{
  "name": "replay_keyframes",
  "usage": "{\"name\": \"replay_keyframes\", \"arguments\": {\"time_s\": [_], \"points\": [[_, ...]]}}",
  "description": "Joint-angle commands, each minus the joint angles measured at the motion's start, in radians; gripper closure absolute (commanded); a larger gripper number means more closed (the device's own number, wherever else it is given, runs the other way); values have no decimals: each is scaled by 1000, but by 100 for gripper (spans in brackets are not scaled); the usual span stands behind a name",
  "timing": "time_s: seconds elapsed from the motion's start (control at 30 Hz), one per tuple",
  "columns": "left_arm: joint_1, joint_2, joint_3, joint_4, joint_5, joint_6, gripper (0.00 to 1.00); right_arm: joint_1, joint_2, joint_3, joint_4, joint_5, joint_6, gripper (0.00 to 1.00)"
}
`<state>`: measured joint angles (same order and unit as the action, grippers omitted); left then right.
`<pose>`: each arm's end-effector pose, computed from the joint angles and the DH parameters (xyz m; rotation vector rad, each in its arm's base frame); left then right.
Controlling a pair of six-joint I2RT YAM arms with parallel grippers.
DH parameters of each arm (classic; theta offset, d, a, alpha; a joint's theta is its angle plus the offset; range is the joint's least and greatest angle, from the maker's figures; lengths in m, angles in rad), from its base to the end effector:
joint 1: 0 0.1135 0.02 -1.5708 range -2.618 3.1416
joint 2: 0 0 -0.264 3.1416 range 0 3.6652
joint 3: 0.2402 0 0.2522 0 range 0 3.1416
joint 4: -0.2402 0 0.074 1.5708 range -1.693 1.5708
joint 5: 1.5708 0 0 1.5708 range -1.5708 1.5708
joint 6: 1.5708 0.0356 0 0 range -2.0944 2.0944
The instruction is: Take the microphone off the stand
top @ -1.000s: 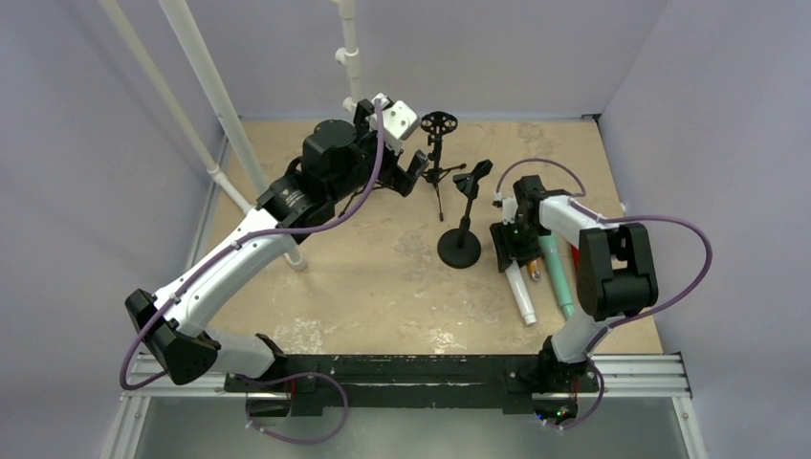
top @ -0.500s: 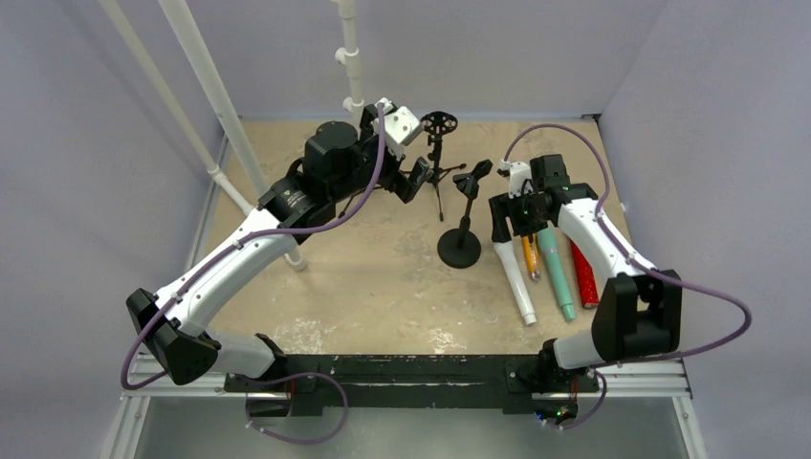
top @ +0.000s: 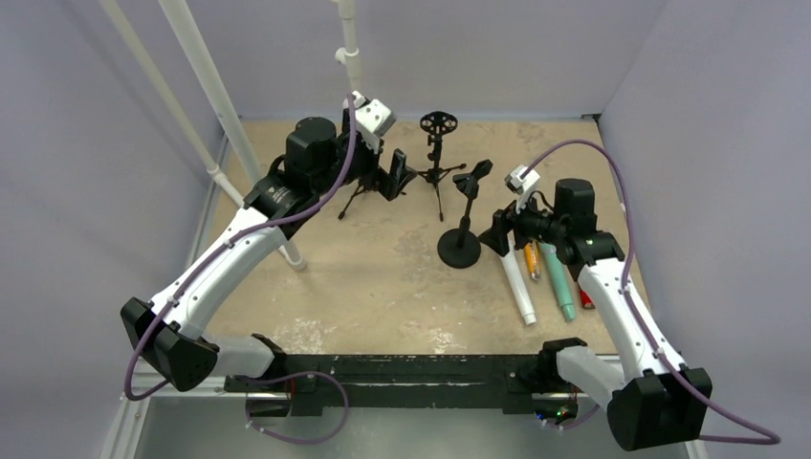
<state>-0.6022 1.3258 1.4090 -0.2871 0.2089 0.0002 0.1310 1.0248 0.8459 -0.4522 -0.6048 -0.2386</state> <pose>0.2444 -0.1770 0.4277 0.6829 1.6787 -0.6168 0.2135 0.0485 0.2936 -0.7157 2.0112 0.5993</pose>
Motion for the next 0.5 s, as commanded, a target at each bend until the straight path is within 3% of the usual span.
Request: {"name": "replay_keyframes", "arguments": {"time_s": [0.0,0.47], "points": [[9,-37,-41,14,113,-33,0,-1,-10,1,179,-173,-20,34],[30,-31,-146,60,127,-10,2,0,181,3,604,-304,178,42]]}}
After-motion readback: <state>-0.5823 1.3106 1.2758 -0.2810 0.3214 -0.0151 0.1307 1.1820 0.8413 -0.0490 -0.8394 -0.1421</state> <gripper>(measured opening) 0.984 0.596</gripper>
